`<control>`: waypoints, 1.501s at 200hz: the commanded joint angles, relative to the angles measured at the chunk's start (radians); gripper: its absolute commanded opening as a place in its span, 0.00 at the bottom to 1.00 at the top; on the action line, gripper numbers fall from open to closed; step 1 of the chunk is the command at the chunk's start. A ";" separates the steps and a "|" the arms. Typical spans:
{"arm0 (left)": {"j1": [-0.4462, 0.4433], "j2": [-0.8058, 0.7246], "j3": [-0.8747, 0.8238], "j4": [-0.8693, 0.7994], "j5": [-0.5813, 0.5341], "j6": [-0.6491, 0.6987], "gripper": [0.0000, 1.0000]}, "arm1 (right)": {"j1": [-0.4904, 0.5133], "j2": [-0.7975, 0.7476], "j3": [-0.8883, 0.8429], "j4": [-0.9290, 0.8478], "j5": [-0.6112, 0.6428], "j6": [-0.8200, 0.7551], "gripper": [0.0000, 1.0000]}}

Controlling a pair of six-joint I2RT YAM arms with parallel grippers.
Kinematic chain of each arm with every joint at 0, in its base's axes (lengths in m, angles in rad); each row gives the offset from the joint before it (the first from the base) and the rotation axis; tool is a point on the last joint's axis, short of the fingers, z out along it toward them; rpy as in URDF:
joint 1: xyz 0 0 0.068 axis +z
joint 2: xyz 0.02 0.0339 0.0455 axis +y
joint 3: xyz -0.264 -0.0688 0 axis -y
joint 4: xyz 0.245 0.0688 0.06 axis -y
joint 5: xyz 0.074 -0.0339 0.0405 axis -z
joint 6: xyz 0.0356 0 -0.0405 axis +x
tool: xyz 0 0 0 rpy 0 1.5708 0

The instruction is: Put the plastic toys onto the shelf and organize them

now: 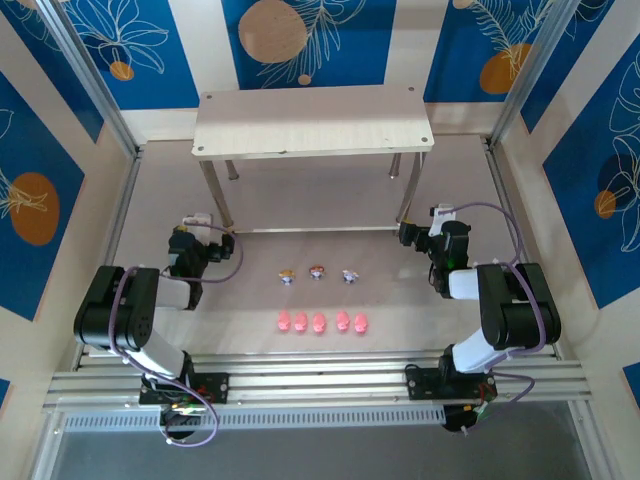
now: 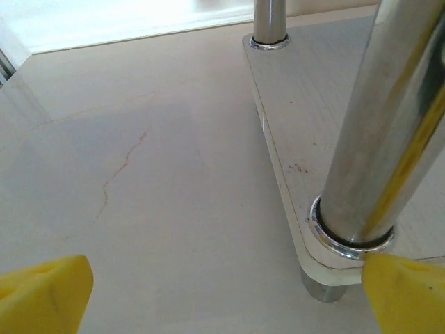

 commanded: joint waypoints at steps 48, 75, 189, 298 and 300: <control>-0.013 -0.009 0.016 -0.014 0.012 0.014 1.00 | -0.006 -0.012 0.007 0.019 -0.014 -0.015 0.99; -0.005 -0.010 0.023 -0.028 0.030 0.006 1.00 | -0.009 -0.013 0.008 0.018 -0.027 -0.011 1.00; 0.015 -0.306 0.169 -0.543 0.186 -0.025 0.56 | 0.027 -0.364 0.309 -0.835 -0.104 -0.015 0.69; -0.187 -0.704 0.252 -1.181 0.016 -0.225 0.48 | 0.567 -0.511 0.436 -1.439 0.046 0.132 0.64; -0.187 -0.702 0.254 -1.183 0.019 -0.227 0.48 | 0.574 -0.506 0.436 -1.441 0.043 0.130 0.63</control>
